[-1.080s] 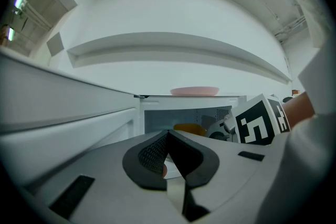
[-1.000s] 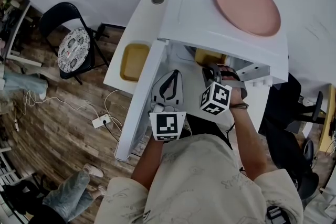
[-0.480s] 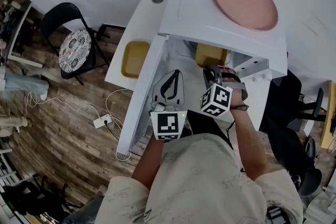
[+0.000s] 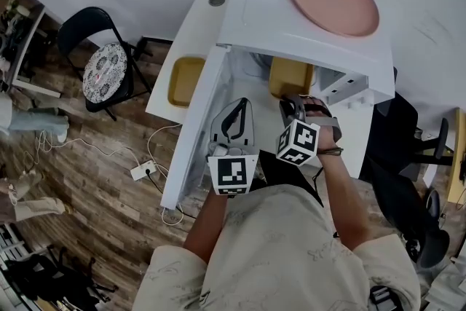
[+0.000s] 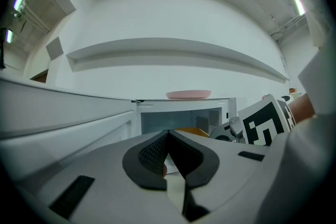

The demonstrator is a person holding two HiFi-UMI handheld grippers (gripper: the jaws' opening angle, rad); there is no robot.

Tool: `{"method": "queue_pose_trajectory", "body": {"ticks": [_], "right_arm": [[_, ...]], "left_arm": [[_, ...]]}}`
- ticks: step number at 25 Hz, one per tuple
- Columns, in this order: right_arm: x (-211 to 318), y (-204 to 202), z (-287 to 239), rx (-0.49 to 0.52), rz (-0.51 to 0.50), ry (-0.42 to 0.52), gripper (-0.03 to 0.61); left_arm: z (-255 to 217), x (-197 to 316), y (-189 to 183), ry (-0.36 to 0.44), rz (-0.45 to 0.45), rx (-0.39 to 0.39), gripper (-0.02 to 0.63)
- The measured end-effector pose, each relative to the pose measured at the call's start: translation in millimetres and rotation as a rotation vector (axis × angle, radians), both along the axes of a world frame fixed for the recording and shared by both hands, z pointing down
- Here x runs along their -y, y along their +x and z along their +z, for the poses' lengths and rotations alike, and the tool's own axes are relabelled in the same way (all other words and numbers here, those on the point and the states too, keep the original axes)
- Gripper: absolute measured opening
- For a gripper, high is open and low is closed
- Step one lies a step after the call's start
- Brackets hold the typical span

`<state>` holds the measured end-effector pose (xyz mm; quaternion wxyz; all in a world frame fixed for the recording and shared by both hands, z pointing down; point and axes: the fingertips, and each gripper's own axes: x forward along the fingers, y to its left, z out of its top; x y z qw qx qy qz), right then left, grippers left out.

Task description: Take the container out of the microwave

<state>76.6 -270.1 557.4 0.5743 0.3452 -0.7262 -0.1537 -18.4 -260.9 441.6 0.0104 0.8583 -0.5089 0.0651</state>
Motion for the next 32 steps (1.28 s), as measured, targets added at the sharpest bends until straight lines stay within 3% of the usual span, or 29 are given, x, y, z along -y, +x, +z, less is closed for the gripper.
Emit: {"method": "queue_pose_trajectory", "body": {"ticks": [32], "right_arm": [[-47.7, -11.8, 2.1, -0.004, -0.031, -0.053, 0.054]], "left_arm": [[5.9, -26.0, -5.1, -0.018, -0.004, -0.015, 0.006]]}}
